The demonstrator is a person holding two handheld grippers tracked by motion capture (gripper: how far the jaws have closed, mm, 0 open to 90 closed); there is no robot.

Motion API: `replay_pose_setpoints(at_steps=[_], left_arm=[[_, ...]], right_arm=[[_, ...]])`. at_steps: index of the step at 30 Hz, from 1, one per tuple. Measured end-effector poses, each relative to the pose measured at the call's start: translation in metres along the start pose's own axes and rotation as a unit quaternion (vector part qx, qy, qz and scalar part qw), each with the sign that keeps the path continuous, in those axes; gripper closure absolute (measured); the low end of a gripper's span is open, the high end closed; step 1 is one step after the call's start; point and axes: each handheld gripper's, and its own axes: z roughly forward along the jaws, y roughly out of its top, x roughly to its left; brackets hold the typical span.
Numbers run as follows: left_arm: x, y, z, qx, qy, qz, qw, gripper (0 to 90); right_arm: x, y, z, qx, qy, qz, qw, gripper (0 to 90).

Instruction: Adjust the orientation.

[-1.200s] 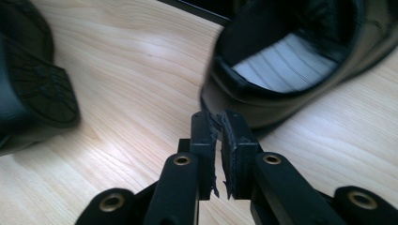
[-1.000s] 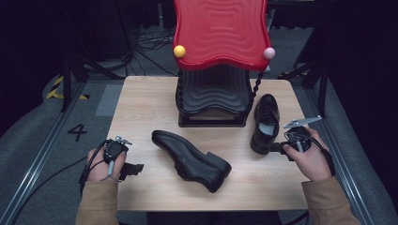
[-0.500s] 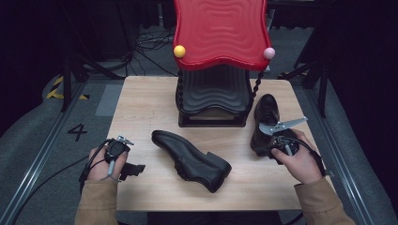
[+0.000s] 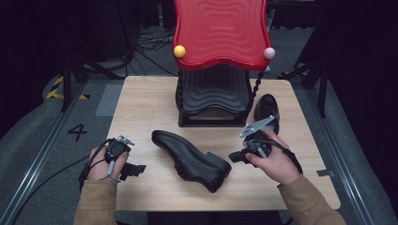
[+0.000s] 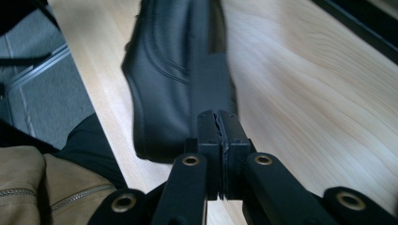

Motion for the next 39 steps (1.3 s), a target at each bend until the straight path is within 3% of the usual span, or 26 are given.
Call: replay_pose_setpoints(at_steps=[7, 15, 22, 39], left_arm=[[0.0, 0.001, 0.001, 0.002, -0.001, 0.004, 1.0, 19.7], [0.0, 0.002, 0.002, 0.004, -0.002, 0.005, 1.0, 19.7], [0.0, 0.003, 0.002, 0.004, -0.002, 0.008, 1.0, 19.7], [-0.001, 0.002, 0.003, 0.006, -0.003, 0.009, 0.9999, 19.8]], right_arm=[[0.014, 0.021, 0.021, 0.024, 0.003, -0.025, 0.9994, 89.2], [0.016, 0.023, 0.031, 0.039, 0.005, -0.03, 0.9988, 89.3], [0.011, 0.023, 0.046, 0.065, -0.026, -0.033, 0.997, 90.0], [0.005, 0.017, 0.043, 0.04, -0.04, -0.034, 0.9979, 90.0]])
